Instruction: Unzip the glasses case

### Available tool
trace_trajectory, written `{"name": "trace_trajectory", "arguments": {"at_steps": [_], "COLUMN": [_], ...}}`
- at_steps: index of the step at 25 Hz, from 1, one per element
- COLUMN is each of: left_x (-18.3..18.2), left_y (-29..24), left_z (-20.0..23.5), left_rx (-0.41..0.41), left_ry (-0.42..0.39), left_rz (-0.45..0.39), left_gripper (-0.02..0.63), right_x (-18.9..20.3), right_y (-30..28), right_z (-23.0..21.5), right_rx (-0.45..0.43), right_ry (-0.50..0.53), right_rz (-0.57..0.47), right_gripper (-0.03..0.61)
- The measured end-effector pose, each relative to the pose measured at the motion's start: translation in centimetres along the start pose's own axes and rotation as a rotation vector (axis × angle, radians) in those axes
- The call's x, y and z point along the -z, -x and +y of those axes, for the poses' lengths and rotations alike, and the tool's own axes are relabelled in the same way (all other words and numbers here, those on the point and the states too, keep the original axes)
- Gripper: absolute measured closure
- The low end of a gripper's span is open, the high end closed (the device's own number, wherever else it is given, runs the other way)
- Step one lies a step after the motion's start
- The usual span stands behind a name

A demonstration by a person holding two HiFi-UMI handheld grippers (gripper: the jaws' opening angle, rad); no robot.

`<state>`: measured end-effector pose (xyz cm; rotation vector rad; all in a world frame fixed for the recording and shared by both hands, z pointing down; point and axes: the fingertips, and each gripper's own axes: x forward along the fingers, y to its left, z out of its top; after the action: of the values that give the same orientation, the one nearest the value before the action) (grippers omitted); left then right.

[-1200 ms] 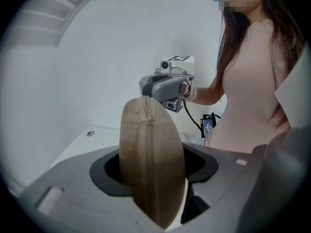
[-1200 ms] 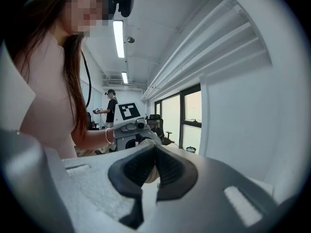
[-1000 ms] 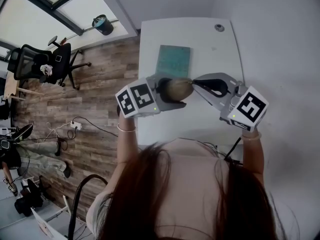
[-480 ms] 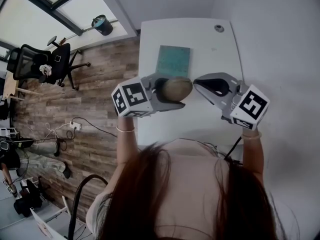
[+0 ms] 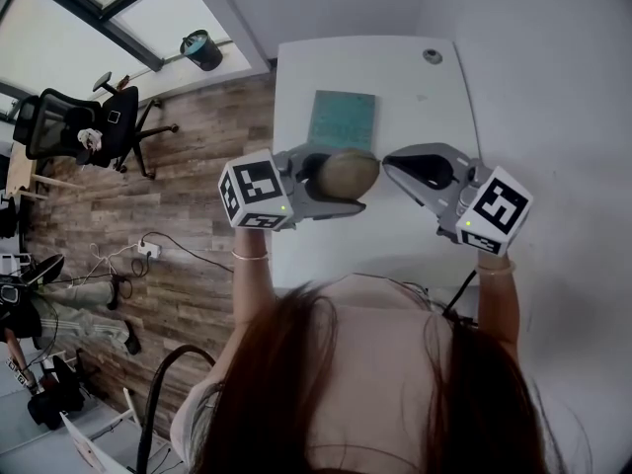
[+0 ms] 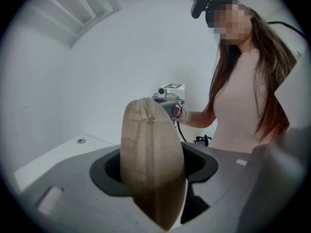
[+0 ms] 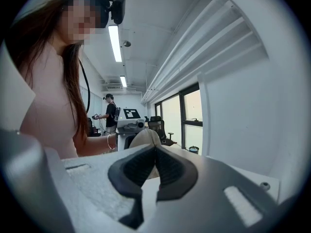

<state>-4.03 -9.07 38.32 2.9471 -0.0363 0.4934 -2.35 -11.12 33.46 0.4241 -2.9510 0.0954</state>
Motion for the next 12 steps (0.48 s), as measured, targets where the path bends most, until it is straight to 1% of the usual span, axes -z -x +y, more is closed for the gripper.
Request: {"name": "trace_trajectory", "arguments": {"at_steps": [12], "left_x": [-1.03], "left_y": [0.73], "left_z": [0.08], "left_rx": [0.011], "left_ry": [0.021], "left_rz": [-0.09], "left_gripper": [0.321], "right_x": [0.1], "right_y": [0.08], "right_z": [-0.16], "right_rx": [0.0], "right_ry": [-0.032], "right_rz": [-0.02], "right_gripper": [0.574]}}
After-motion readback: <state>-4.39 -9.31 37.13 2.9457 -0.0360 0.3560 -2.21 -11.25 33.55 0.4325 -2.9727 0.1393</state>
